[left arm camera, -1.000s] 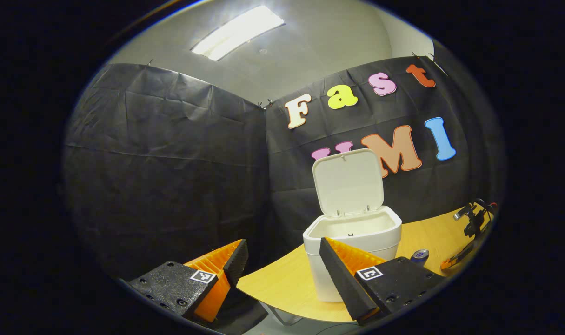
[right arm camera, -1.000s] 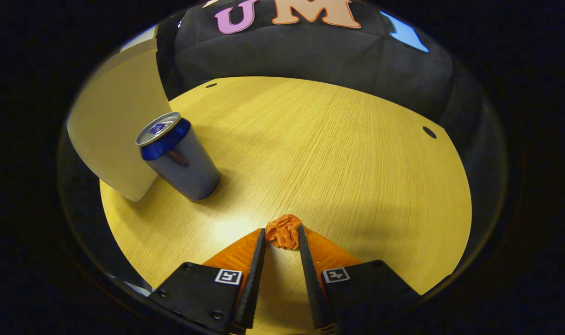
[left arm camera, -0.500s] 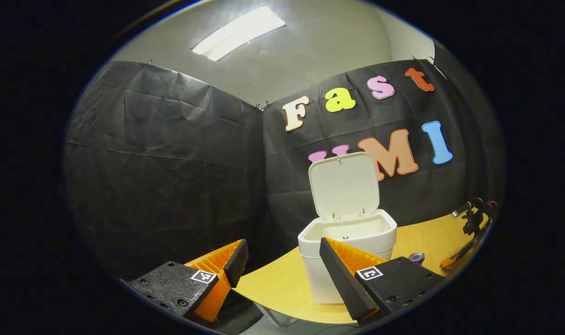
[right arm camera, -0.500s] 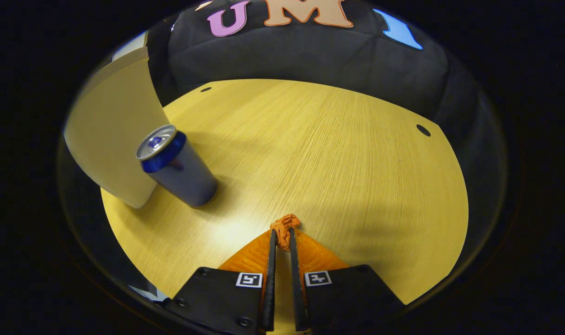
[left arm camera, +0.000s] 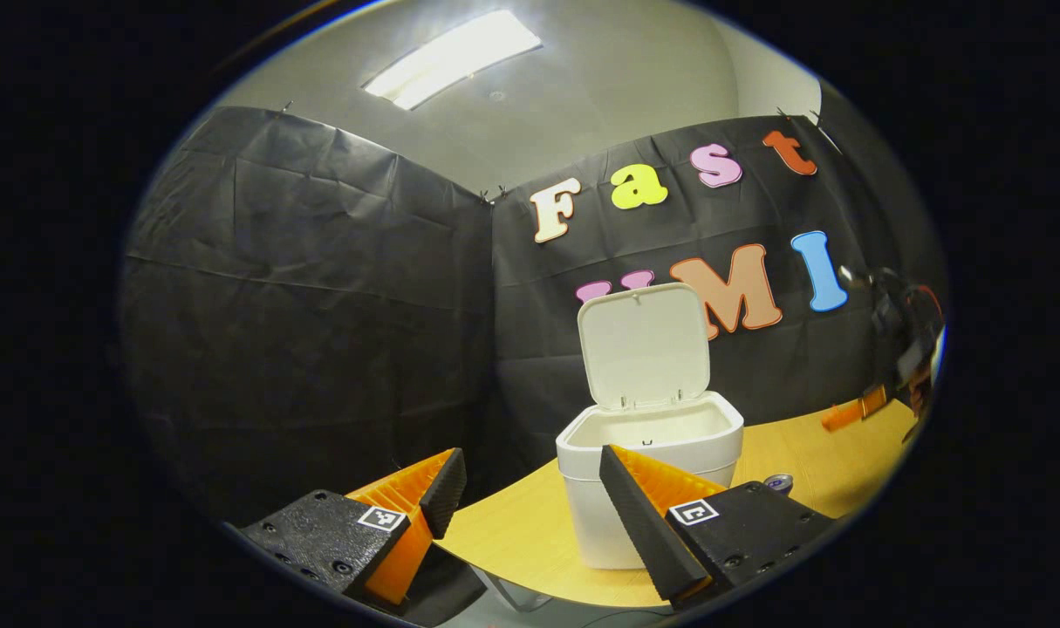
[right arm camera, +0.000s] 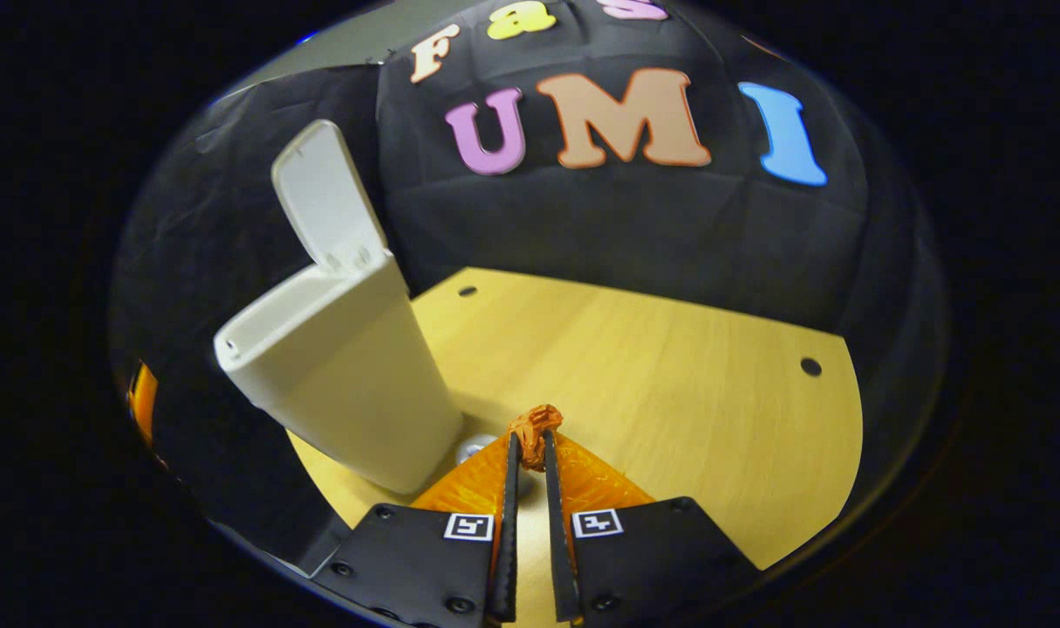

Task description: Press the lid of the desktop garbage bin to open it, pick up the crumpled paper on the desktop and throw it into the bin, then pick up the pop can on the desktop and drop it into the bin, and finally close the garbage bin lid.

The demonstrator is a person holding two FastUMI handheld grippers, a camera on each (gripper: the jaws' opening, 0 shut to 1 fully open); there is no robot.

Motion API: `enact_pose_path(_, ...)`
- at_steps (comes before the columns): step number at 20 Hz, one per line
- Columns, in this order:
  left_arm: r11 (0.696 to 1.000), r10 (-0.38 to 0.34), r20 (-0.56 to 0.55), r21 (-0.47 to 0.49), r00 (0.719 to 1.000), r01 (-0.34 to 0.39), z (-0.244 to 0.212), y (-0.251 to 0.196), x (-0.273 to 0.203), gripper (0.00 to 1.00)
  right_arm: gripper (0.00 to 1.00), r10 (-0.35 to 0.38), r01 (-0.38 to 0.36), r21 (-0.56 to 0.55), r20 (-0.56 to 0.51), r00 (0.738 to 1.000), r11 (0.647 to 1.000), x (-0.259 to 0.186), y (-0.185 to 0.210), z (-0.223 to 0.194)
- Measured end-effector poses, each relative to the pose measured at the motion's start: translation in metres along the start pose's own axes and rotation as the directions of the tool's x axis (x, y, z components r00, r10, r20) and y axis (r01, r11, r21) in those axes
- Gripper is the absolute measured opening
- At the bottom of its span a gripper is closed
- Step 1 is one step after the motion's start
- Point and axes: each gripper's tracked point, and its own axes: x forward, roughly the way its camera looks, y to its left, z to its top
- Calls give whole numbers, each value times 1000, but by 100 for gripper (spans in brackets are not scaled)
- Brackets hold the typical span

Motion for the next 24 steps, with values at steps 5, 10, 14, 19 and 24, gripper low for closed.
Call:
enact_pose_path(5,999,27,9,-24,1000,-27,0,12,-4,93,18,142,-127,-105,147,979,986,-9,84,79)
enact_pose_path(10,997,81,3,-1,997,-81,-5,41,-14,93,18,256,-240,-150,99,961,959,26,163,75)
enact_pose_path(14,991,126,-16,48,992,-125,-10,66,-31,93,20,272,-260,-187,44,961,947,48,191,60)
enact_pose_path(19,991,127,-34,55,991,-125,-11,68,-40,93,43,292,-286,-177,8,956,942,54,196,52)
enact_pose_path(24,998,-6,5,55,1000,6,6,16,-31,93,63,279,-269,-96,111,954,958,16,163,69)
